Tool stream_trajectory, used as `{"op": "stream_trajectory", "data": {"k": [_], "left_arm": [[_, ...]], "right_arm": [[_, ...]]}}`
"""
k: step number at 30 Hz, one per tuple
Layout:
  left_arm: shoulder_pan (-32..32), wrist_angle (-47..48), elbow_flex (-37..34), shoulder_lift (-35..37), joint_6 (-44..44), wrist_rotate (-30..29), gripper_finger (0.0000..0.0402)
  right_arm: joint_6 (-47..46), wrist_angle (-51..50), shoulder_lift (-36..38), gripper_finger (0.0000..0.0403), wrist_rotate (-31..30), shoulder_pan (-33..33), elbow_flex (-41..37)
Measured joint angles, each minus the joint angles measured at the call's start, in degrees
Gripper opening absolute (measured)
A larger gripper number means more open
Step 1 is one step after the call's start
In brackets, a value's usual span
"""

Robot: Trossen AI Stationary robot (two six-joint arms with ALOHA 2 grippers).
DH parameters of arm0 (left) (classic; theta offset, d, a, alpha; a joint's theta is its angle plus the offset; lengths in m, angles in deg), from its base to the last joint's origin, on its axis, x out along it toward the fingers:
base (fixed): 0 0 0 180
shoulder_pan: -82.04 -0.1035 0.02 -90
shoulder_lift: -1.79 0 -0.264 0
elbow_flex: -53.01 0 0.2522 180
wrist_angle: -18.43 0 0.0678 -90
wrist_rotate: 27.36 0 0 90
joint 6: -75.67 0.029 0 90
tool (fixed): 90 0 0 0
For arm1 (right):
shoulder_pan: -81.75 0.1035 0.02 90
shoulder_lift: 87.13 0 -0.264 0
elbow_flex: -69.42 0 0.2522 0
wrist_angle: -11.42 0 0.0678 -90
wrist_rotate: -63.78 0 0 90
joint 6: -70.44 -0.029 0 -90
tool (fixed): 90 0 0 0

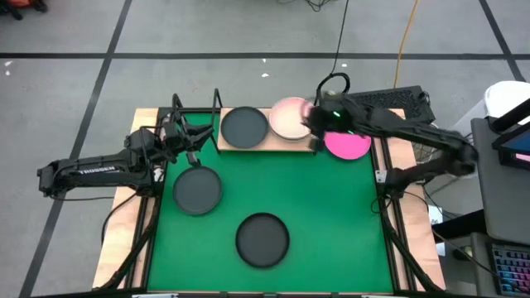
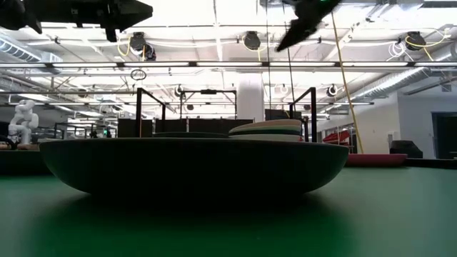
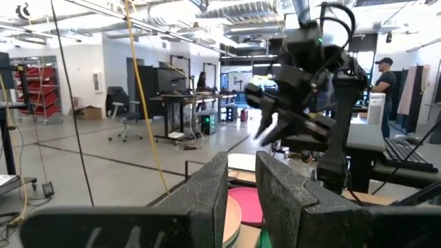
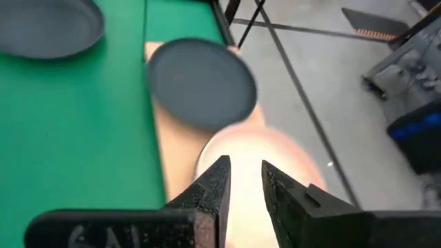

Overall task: Place and stack plates onto a shelf
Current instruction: Stack the top black plate on top of the black plate

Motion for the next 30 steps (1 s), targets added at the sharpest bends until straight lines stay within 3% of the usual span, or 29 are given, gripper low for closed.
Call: {"op": "stream_trajectory", "data": {"k": [6, 11, 17, 30], "left_arm": [[0.41, 0.01, 0.00, 0.00, 1.28, 0.01, 0.0081], [0.41, -0.31, 0.00, -0.43, 1.05, -0.01, 0.0081], [0.41, -0.92, 0.00, -1.99, 1.07, -0.05, 0.0081], [0.41, -2.70, 0.00, -4.50, 1.26, -0.14, 0.0081]], "right_arm": [[-9.04, -0.82, 14.26, 0.0068, 0.02, 1.45, -16.06], [-13.68, -0.72, 18.56, 0.0068, 0.07, 2.82, -26.10], [-17.40, -0.46, 18.25, 0.0068, -0.37, 3.01, -34.51], [-19.44, 1.11, 12.10, 0.0079, -11.83, 2.54, -41.51]]}}
